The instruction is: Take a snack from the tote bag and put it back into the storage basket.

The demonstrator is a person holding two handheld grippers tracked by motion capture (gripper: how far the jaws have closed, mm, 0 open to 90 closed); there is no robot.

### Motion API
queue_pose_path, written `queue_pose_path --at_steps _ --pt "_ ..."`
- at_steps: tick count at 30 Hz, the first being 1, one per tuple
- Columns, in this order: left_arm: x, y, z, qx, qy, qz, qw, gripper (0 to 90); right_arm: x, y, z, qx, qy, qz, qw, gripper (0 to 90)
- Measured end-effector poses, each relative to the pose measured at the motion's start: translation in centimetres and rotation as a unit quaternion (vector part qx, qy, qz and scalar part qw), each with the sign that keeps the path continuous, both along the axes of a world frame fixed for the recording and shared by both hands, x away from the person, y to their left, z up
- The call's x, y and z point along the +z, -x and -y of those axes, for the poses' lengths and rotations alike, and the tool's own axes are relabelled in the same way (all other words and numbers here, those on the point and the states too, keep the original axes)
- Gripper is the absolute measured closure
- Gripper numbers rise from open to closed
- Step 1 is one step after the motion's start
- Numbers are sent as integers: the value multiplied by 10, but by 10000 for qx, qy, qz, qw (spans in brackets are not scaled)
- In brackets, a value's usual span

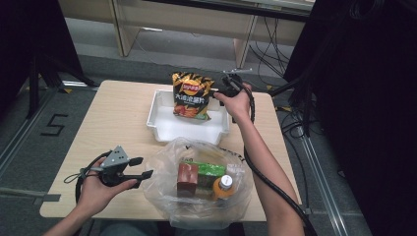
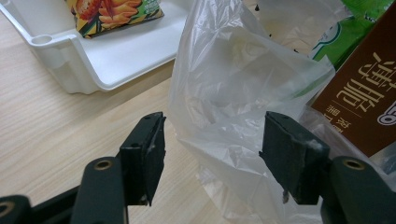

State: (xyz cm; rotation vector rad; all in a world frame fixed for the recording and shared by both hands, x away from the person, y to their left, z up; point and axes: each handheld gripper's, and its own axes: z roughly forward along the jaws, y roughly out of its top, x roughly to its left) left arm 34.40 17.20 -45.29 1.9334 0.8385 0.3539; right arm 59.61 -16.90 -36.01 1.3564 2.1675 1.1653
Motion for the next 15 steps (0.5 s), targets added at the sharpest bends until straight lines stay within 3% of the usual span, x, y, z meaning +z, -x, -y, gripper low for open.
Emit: queue_pose_path --at_steps 2,3,5,6,13,15 --pt "0 0 0 6 -3 1 10000 389 1 4 1 -15 -42 -50 10000 507" --pt "0 0 0 9 -3 -3 10000 389 1 7 4 99 21 59 9999 507" --pt "0 1 1 23 24 -60 10000 389 3 15 5 52 -54 -94 9999 520" --pt "0 1 1 19 21 -32 10000 389 4 16 7 158 41 23 9999 526" --pt "0 1 0 34 -12 -10 10000 389 11 50 20 394 -220 52 9990 586" --pt "0 1 0 39 -10 -11 10000 389 12 53 22 436 -278 70 9986 587"
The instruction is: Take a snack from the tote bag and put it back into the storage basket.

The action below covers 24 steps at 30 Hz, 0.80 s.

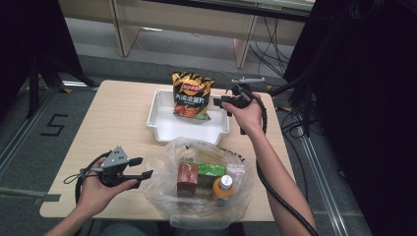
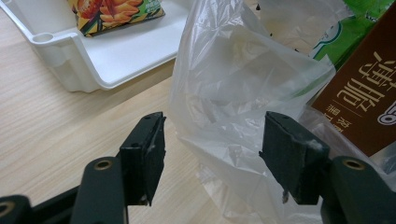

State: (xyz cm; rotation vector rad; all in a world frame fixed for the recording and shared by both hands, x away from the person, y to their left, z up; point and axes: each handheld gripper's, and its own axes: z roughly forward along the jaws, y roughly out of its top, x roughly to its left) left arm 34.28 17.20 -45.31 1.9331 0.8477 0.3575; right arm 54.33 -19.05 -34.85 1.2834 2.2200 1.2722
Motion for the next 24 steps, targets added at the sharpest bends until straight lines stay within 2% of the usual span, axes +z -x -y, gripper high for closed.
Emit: queue_pose_path --at_steps 2,3,4,6,7,8,9,11,12,13,14,15,16,17,18,20,21,24 --pt "1 0 0 15 -18 2 10000 389 1 15 4 132 -161 -17 9998 585" --pt "1 0 0 15 -18 2 10000 389 1 15 4 132 -161 -17 9998 585" --pt "0 1 0 34 -6 -2 10000 388 2 24 5 207 -243 -83 9995 577" --pt "0 1 0 36 11 -4 10000 386 2 28 5 236 -293 -110 9992 573" --pt "0 1 0 -2 51 -9 10000 385 2 38 7 423 -372 -80 9984 566" --pt "0 1 0 -2 51 -9 10000 385 2 38 7 423 -372 -80 9984 566" --pt "0 1 0 5 66 -6 10000 385 4 49 8 520 -390 -32 9979 558" --pt "0 1 -1 36 68 -7 10000 385 7 59 9 585 -453 25 9973 555" --pt "0 1 -1 36 68 -7 10000 385 7 59 9 585 -453 25 9973 555" --pt "0 0 -1 47 50 1 10000 385 8 63 11 691 -428 124 9966 554" --pt "1 0 -1 61 47 5 10000 385 10 77 13 759 -461 79 9960 554" --pt "1 0 -1 61 47 5 10000 385 10 77 13 759 -461 79 9960 554" --pt "0 -1 -1 21 99 -1 9999 385 10 86 16 925 -486 200 9943 554" --pt "0 -1 -1 21 99 -1 9999 385 10 86 16 925 -486 200 9943 554" --pt "0 -1 -1 29 104 1 9999 386 9 97 18 999 -453 199 9938 558" --pt "0 -1 -1 33 110 2 9999 386 7 101 19 1055 -455 251 9931 558" --pt "0 0 -1 48 104 -6 9999 386 5 113 22 1118 -431 182 9926 562" --pt "0 0 -1 64 57 9 10000 386 1 121 25 1140 -358 253 9925 565"
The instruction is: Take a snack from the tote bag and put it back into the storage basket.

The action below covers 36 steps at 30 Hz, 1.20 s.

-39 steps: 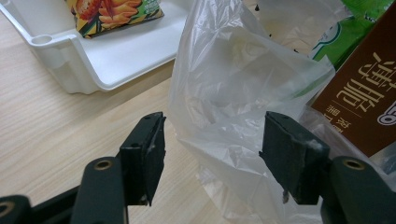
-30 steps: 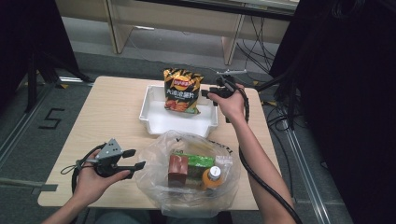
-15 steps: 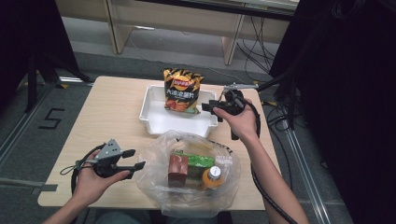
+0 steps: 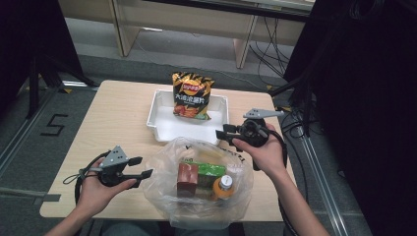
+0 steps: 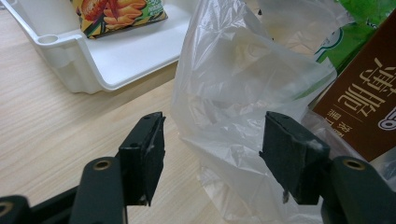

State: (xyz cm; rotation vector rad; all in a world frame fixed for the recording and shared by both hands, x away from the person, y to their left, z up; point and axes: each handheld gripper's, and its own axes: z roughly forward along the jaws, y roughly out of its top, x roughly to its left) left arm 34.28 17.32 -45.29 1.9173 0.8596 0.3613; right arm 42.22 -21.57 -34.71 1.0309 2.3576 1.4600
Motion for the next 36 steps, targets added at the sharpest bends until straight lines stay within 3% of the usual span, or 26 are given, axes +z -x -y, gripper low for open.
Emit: queue_pose_path --at_steps 1,6,9,10,11,13,16,17,19,21,24,25,26,27,28,32,33,36 --pt "0 0 0 3 6 0 10000 386 -4 10 5 63 -51 -48 10000 570" --pt "0 0 1 25 29 13 10000 387 -10 30 11 165 7 -120 9998 594" --pt "0 0 1 21 39 3 10000 386 -13 33 13 309 66 -43 9995 614" --pt "0 1 3 9 47 15 10000 386 -17 36 12 357 -64 -225 9991 624" --pt "0 1 3 9 47 15 10000 386 -17 36 12 357 -64 -225 9991 624" --pt "0 2 3 -9 30 23 10000 386 -20 34 12 495 41 -198 9986 629" --pt "2 2 3 45 22 58 10000 386 -24 33 6 755 128 -419 9962 629" --pt "2 2 3 43 60 35 10000 386 -23 33 5 930 246 -589 9936 626" --pt "2 2 3 43 52 37 10000 386 -23 29 1 1192 427 -588 9902 613" --pt "2 1 3 18 23 53 10000 386 -23 28 -1 1236 476 -601 9894 603" --pt "2 2 4 17 70 45 10000 386 -20 21 -8 1578 800 -758 9813 583" --pt "3 3 4 36 24 47 10000 386 -20 17 -12 1777 980 -832 9757 566" --pt "2 4 3 19 15 53 10000 386 -20 17 -12 1777 980 -832 9757 566" --pt "2 5 3 -20 11 77 10000 386 -20 14 -17 1958 1102 -923 9700 545" --pt "2 5 3 -20 11 77 10000 386 -20 14 -17 1958 1102 -923 9700 545" --pt "4 6 2 8 80 89 9999 386 -24 8 -26 2191 1206 -955 9635 522" --pt "4 6 2 8 65 101 9999 386 -24 8 -26 2191 1206 -955 9635 522" --pt "4 5 2 -1 13 81 10000 386 -26 7 -30 2228 1428 -1206 9568 512"
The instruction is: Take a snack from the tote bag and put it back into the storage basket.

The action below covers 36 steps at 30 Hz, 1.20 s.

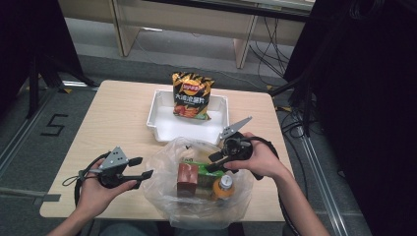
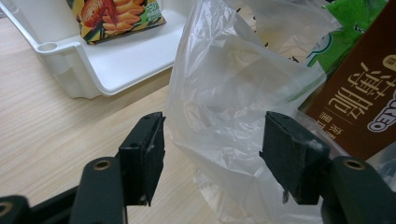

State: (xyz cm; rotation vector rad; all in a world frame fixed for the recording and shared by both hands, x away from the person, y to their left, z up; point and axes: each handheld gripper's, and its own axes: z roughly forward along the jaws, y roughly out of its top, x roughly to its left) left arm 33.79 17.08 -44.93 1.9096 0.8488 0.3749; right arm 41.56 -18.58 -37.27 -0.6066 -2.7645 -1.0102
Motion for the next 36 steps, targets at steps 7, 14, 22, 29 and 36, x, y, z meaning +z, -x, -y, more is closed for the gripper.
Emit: queue_pose_path --at_steps 7,14,22,29,36 --pt "-1 -2 3 -35 19 -26 10000 385 -2 -3 -6 216 361 -288 9987 518" --pt "0 -1 1 -19 7 5 10000 385 -5 -6 -12 256 573 -272 9977 560" --pt "-1 -1 1 6 23 -20 10000 385 -11 -10 -19 683 724 -26 9950 627" --pt "0 -1 1 1 5 -2 10000 385 -7 -7 -21 827 863 178 9927 691" --pt "0 -1 1 -12 5 6 10000 385 -5 -12 -17 1033 830 661 9890 814"
